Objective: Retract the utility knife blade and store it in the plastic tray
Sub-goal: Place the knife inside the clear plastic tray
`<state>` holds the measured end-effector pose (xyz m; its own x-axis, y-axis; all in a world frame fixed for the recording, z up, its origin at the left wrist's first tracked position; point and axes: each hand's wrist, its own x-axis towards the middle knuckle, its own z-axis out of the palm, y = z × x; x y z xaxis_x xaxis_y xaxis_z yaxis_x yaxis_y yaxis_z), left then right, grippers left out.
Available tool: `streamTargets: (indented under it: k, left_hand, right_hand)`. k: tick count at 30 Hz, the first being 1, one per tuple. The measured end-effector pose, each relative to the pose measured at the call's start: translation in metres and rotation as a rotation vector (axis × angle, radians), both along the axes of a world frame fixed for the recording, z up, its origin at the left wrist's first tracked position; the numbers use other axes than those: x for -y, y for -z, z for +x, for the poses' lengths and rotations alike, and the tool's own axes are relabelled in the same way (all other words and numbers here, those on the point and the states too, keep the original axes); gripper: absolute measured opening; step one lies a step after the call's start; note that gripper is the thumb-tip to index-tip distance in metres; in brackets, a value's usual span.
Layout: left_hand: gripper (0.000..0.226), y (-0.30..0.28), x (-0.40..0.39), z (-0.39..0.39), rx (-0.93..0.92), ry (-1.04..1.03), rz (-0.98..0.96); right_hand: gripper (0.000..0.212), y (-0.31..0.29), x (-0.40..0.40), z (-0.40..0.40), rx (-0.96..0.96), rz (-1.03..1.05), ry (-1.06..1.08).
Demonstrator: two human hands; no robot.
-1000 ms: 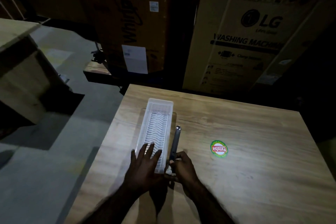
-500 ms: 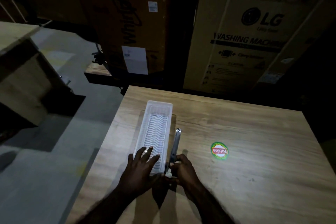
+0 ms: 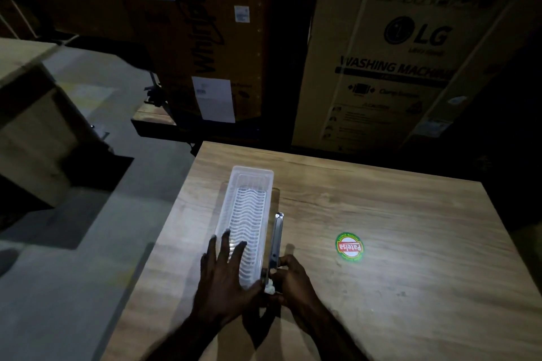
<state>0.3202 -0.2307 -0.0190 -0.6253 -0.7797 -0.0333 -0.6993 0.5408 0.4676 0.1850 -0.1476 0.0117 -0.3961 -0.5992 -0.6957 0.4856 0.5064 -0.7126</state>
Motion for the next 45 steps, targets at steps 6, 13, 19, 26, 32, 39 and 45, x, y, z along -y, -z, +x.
streamTargets:
  k: [6,13,19,26,32,39,45]
  left_hand:
    - [0.109,-0.013,0.006,-0.021,0.054,-0.141,0.207]
    - [0.099,-0.031,0.011,-0.019,-0.148,-0.218,0.301]
    - [0.078,-0.047,0.020,0.000,-0.605,-0.264,0.531]
    - [0.063,-0.044,0.038,0.022,-0.999,-0.391,0.823]
    - [0.056,-0.047,0.041,0.029,-1.052,-0.432,0.865]
    - [0.062,-0.046,0.041,0.035,-1.038,-0.403,0.894]
    - [0.065,-0.049,0.038,0.034,-1.015,-0.351,0.854]
  right_hand:
    - [0.020,0.000,0.001,-0.004,-0.020,0.008,0.017]
    - [0.019,0.001,0.001,-0.002,-0.028,0.018,0.019]
    - [0.017,0.000,0.001,-0.003,-0.004,0.046,0.029]
    - [0.020,-0.001,0.006,-0.003,-0.041,0.096,0.001]
    - [0.015,-0.004,0.025,-0.012,-0.359,0.163,-0.064]
    - [0.018,-0.032,0.075,-0.006,-0.691,0.189,-0.254]
    - [0.025,-0.028,0.102,0.019,-0.847,0.323,-0.475]
